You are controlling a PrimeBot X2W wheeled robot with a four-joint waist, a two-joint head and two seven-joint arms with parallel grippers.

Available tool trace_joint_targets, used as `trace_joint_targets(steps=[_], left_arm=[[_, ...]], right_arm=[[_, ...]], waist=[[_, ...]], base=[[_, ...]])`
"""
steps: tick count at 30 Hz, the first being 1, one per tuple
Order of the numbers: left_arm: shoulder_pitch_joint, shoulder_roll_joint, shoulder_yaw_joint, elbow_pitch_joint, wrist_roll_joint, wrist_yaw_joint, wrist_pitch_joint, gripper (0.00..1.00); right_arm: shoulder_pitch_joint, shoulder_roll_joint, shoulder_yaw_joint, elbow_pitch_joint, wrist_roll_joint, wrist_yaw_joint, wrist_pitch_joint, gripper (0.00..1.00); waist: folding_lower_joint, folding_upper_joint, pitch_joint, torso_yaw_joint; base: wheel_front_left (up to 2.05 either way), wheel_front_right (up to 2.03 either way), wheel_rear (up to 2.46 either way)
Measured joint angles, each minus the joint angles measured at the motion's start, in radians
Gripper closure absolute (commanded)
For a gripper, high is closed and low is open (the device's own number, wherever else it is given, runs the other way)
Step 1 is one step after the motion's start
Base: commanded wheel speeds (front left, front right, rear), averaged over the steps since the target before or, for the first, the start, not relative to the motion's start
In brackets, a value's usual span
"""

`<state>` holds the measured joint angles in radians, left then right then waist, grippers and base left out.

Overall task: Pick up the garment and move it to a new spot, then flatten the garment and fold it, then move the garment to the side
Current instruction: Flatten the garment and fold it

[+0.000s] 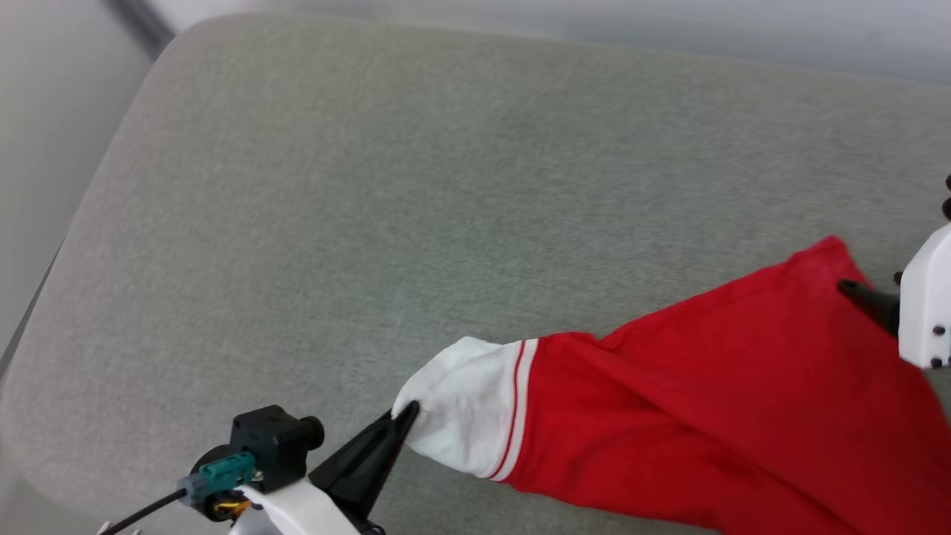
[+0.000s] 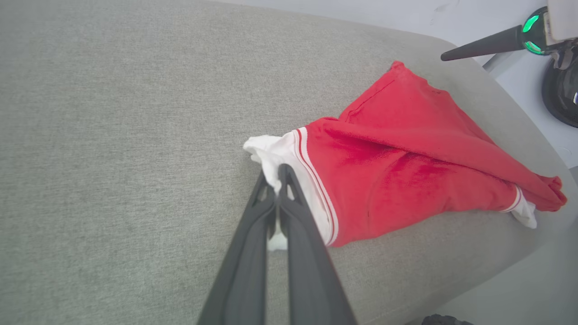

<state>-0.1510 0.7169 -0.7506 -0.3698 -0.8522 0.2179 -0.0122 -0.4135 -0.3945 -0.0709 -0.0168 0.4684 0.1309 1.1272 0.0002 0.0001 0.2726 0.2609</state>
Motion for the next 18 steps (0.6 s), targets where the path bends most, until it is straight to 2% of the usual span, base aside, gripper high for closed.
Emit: trace_joint_targets(steps=[9,13,18], left_arm=[[-0.06,-0.07,-0.045,0.034,0.027,-0.038,0.002,1.0],[-0.081,-0.098,-0.054,0.052,0.03,-0.051,-0.003,1.0],[-0.095,-0.105,-0.052,0.069,0.03,-0.062,-0.015,1.0]], right_arm=[[-0.093,-0.04,-0.005,0.187,-0.092,0.0,-0.013,0.0],[-0.092,-0.061,-0.008,0.214,-0.104,0.0,-0.02,0.0],[-0.089,-0.072,-0.02,0.226,-0.106,0.001,-0.046,0.0]], waist=[[0.0,0.0,0.085,0.109],[-0.0001,-0.0001,0.114,0.142],[-0.0004,0.0,0.141,0.167]], base=[[0.0,0.0,0.0],[0.0,0.0,0.0],[0.0,0.0,0.0]])
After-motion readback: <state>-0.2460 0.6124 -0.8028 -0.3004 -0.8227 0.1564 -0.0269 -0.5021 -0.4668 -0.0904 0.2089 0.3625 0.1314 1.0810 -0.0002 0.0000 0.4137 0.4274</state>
